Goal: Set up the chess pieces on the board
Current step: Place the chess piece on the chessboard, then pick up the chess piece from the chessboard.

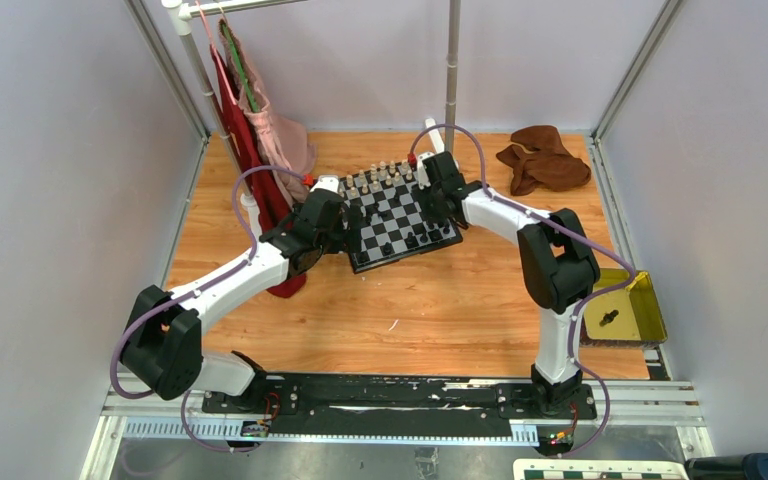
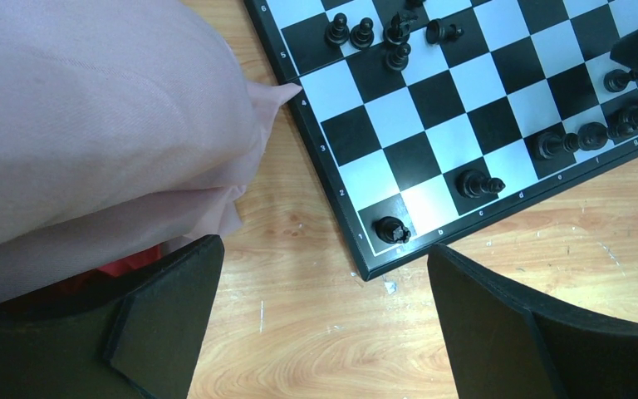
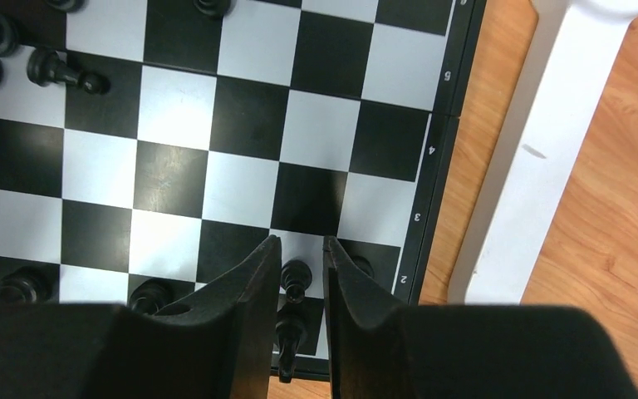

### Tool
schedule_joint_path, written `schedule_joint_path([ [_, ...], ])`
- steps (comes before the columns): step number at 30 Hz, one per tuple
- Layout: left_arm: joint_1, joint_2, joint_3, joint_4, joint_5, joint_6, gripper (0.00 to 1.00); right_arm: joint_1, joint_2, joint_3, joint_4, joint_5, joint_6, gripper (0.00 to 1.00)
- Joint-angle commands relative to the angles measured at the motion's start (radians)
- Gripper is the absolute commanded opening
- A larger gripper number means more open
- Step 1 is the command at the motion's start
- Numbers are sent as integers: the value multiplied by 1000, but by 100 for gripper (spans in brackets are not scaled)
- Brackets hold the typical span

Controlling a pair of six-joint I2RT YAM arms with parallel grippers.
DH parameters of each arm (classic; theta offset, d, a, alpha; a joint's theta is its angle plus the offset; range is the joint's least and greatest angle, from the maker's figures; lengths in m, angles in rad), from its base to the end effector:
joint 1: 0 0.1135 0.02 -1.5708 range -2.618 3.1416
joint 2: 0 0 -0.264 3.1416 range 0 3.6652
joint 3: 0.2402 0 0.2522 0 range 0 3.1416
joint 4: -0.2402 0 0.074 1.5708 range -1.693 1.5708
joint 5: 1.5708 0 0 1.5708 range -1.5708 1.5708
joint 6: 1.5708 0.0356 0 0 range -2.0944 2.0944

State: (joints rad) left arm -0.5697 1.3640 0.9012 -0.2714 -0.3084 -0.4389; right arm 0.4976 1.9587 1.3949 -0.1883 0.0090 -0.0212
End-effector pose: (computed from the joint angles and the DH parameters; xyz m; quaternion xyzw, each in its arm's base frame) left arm 0.2516 -0.1483 0.2439 -0.0032 0.9051 -0.0711 0.4192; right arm 0.3859 0.2093 0.2028 -0.2336 0.8871 0.0899 0.3877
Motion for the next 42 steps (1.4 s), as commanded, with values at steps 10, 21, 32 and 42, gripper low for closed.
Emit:
schedule_joint_path([
  [10,7,-15,9,-2,0,-20,100,-11,57,168,-45,-203,-91,29],
  [21,7,-13,26,-17,-15,-9,100,-10,159,300,-72,-398,-198,29],
  [32,7,-2,45,-29,-26,11,100,-5,215,330,-59,-516,-266,29],
  [42,7,-5,40,-19,-25,11,100,-1,242,328,-39,-524,-307,30],
])
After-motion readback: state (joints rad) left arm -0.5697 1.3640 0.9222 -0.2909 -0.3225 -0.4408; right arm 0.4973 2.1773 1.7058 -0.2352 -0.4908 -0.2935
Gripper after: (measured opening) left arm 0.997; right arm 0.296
